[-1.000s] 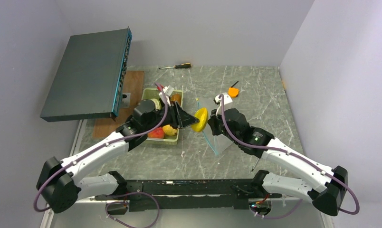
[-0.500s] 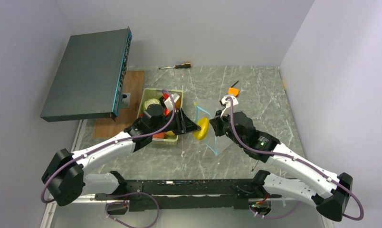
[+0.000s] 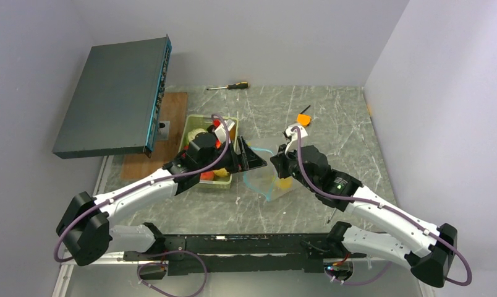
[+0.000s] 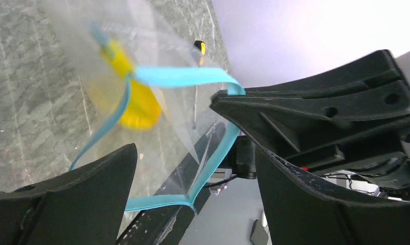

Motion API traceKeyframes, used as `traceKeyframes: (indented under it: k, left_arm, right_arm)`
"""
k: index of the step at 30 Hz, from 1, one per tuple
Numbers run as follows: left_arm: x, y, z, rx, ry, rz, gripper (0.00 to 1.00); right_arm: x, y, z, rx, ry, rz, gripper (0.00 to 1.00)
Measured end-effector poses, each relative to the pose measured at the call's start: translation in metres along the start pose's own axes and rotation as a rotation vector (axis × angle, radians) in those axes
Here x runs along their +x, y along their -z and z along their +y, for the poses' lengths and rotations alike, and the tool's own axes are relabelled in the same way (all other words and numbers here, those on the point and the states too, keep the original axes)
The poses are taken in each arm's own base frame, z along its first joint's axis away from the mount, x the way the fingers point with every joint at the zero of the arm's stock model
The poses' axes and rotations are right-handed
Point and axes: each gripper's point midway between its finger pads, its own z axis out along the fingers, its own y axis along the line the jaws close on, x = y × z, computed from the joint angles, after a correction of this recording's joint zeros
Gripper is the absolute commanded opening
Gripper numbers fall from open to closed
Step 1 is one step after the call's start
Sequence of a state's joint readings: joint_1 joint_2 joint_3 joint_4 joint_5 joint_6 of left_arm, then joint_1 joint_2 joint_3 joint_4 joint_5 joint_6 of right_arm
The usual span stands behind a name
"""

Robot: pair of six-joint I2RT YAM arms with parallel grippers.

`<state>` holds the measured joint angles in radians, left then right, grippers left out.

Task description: Place the food in the zip-top bag and seal the zipper

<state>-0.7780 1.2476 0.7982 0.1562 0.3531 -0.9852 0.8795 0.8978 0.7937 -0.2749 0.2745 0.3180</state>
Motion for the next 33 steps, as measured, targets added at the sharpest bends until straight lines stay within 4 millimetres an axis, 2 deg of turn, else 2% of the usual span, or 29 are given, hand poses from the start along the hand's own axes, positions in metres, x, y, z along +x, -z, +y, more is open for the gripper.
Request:
traceKeyframes:
  k: [8,13,16,19,24,29,33]
  left_arm:
    - [-0.007,0.02,-0.024,0.055,-0.039,-0.052,0.92]
    - [-0.011,0.046,-0.034,0.055,-0.092,-0.104,0.97]
    - [-0.014,0.065,-0.031,0.008,-0.122,-0.143,1.0]
    - [-0.015,0.082,-0.014,-0.091,-0.143,-0.176,1.0]
    - [-0.008,0.099,0.037,-0.333,-0.151,-0.175,0.99]
    - [0.001,0.105,0.08,-0.536,-0.147,-0.13,0.95]
    - [0.001,0.101,0.102,-0.662,-0.157,-0.088,0.96]
  right_arm:
    - [0.005,-0.002,-0.001,0.005,0.001,0.013,0.0]
    - [0.007,-0.004,-0.002,0.012,0.0,0.02,0.0]
    - [0.008,-0.004,-0.003,0.017,0.0,0.022,0.0]
    - [0.009,-0.005,-0.004,0.023,0.002,0.024,0.0]
    - [0.015,-0.01,-0.004,0.031,0.009,0.049,0.0]
    - [0.017,-0.011,-0.005,0.033,0.011,0.053,0.0]
    - [0.017,-0.012,-0.005,0.034,0.012,0.056,0.0]
